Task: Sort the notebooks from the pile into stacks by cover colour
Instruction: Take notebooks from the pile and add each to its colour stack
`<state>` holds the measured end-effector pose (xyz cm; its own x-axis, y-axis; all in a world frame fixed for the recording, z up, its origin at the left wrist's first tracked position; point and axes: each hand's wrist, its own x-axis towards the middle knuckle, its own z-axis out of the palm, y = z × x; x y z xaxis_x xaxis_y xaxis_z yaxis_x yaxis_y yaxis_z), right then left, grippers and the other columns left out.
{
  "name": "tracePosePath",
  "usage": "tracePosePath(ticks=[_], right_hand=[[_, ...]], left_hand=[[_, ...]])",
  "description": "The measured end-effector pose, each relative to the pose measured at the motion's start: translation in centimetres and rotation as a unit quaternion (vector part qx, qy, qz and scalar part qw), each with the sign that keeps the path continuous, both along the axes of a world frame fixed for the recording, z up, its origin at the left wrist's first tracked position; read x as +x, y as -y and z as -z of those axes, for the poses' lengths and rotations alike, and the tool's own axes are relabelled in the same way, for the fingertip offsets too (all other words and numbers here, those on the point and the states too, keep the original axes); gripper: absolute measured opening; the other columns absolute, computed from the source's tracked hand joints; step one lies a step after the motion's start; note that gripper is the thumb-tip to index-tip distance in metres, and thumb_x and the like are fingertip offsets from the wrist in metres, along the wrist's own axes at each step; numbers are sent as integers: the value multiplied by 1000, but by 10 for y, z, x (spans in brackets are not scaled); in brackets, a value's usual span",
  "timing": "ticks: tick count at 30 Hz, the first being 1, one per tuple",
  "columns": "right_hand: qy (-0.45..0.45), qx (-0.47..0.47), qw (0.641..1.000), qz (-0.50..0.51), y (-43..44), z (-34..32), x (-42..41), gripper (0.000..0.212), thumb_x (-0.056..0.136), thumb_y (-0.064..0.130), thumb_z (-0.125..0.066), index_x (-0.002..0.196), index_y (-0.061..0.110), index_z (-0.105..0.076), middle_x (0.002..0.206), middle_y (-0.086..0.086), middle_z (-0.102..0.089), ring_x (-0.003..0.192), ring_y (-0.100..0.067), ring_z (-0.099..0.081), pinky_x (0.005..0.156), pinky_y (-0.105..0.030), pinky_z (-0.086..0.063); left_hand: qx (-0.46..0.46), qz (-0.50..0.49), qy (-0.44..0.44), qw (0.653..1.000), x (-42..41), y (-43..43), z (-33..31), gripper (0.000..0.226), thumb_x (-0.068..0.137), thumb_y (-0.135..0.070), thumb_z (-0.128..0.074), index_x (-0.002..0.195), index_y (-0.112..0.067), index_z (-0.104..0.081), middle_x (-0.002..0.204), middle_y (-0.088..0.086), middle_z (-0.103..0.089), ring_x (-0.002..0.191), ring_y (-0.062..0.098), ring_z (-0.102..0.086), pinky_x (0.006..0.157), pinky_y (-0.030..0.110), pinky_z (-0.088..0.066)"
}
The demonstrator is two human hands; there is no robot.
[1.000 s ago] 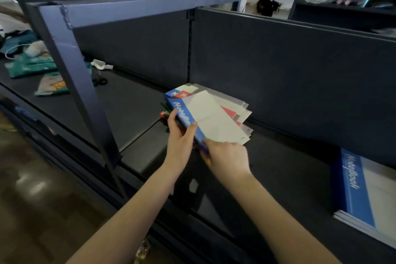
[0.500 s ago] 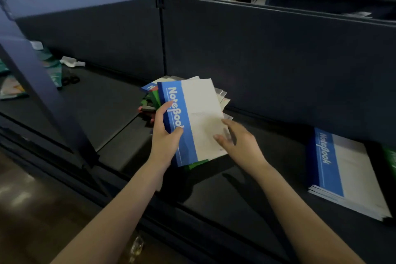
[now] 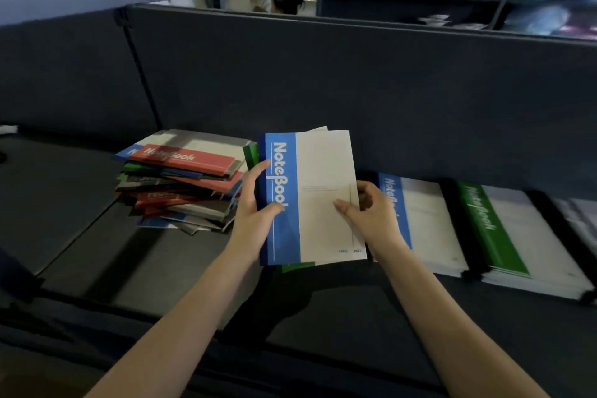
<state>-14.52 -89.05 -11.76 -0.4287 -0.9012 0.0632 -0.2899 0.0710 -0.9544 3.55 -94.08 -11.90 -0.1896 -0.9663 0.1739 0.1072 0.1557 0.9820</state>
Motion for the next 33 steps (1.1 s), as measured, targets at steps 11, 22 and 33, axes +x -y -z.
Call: tracePosePath(ticks=[11, 22, 33], right_hand=[[113, -44, 974, 194, -56, 20, -102, 17, 90, 9, -61, 104, 16, -54, 84, 1, -67, 81, -20, -66, 73, -35, -54], [45, 6, 965, 259, -74, 19, -142, 24, 93, 14, -58, 115, 17, -49, 105, -5, -67, 85, -18, -66, 74, -40, -57], [-131, 77, 968, 201, -46, 6, -143, 30, 90, 4, -51, 117, 12, -61, 103, -2, -66, 84, -20, -58, 64, -28, -48]], left_hand=[[16, 113, -39, 993, -111, -18, 8, 62, 92, 5, -51, 129, -44, -42, 141, -5, -48, 121, 9, -53, 97, 27, -46], [13, 76, -34, 996, -119, -25, 18, 62, 91, 8, -52, 130, -39, -42, 130, -10, -51, 105, -5, -58, 82, 20, -53], [28, -22, -56, 998, -58, -5, 13, 62, 91, 9, -50, 132, -36, -43, 119, -14, -55, 94, -4, -62, 73, 20, -52]])
